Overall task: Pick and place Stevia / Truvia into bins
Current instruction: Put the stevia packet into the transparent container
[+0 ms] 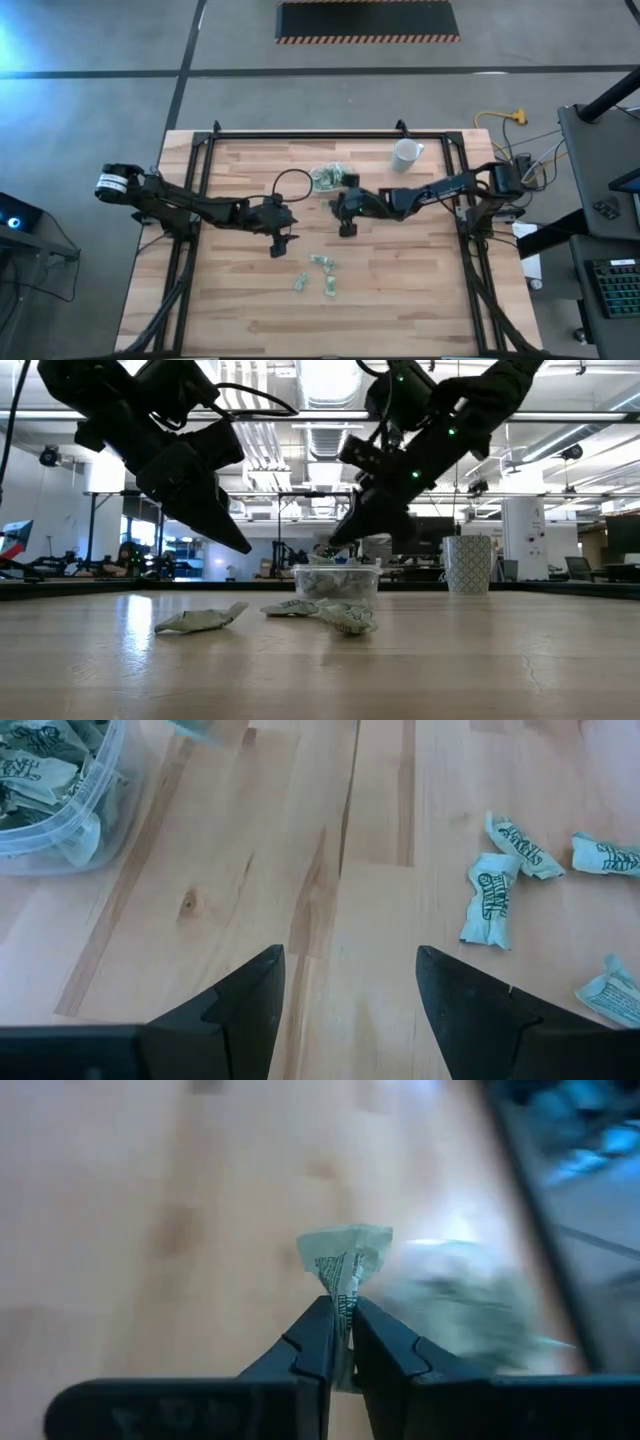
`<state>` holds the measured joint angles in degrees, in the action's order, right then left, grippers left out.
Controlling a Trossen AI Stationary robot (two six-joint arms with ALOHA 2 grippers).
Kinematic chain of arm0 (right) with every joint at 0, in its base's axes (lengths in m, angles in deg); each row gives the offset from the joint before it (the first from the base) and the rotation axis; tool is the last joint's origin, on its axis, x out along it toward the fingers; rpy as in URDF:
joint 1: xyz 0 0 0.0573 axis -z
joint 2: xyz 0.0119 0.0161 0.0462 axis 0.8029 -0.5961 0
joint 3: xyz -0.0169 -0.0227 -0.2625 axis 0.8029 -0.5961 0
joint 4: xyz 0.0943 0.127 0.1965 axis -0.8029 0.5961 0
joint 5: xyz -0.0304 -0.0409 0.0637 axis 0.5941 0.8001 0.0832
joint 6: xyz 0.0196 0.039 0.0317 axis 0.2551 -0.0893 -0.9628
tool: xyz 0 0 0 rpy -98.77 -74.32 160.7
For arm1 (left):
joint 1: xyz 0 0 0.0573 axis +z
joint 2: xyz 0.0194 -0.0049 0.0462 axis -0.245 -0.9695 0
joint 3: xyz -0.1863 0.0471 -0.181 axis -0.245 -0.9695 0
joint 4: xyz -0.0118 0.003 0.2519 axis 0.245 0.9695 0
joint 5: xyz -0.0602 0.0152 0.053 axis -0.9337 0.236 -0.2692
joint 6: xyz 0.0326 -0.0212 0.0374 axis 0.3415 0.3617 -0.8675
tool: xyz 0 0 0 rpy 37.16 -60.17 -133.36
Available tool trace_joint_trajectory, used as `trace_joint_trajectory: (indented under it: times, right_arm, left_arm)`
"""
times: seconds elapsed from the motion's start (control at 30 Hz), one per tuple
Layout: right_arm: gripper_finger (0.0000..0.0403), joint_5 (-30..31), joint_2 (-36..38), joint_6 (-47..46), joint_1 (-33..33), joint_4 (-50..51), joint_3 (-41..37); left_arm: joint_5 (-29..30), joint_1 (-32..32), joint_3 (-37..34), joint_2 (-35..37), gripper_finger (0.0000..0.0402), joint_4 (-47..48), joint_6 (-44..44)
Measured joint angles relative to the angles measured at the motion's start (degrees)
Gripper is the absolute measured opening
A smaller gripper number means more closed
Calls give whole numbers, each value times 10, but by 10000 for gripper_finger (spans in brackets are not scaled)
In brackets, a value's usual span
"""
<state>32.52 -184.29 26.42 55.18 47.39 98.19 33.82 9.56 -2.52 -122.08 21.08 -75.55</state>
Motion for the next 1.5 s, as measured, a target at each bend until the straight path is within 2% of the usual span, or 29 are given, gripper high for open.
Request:
trace_joint_trajectory:
  times: [0.23, 0.43, 0.57, 0.77, 0.93, 1.07, 1.2, 1.3, 1.5]
  right_arm:
    - [31, 11, 1, 14, 74, 1, 36]
    - [31, -107, -25, 4, 138, 18, 72]
    - [33, -147, -44, -5, 156, 42, 92]
    - [75, -159, -62, -6, 157, 100, 126]
    - [121, -146, -60, -8, 160, 151, 152]
    - [142, -146, -49, -10, 158, 204, 173]
    - [148, -148, -23, -17, 149, 263, 175]
    - [144, -154, -3, -22, 133, 305, 162]
    - [132, -198, 43, -55, 93, 324, 87]
  left_arm:
    - [0, 0, 0, 0, 210, 0, 0]
    - [0, 0, 0, 0, 210, -1, 0]
    - [0, 0, 0, 0, 210, 0, 0]
    - [0, 0, 0, 0, 210, 0, 0]
    - [0, 0, 0, 0, 210, 0, 1]
    - [-1, -1, 0, 0, 210, 0, 3]
    - [-5, -6, -1, -3, 210, -15, 12]
    - [-33, -16, -2, -13, 210, -57, -8]
    - [-78, -31, -3, -70, 210, -180, -56]
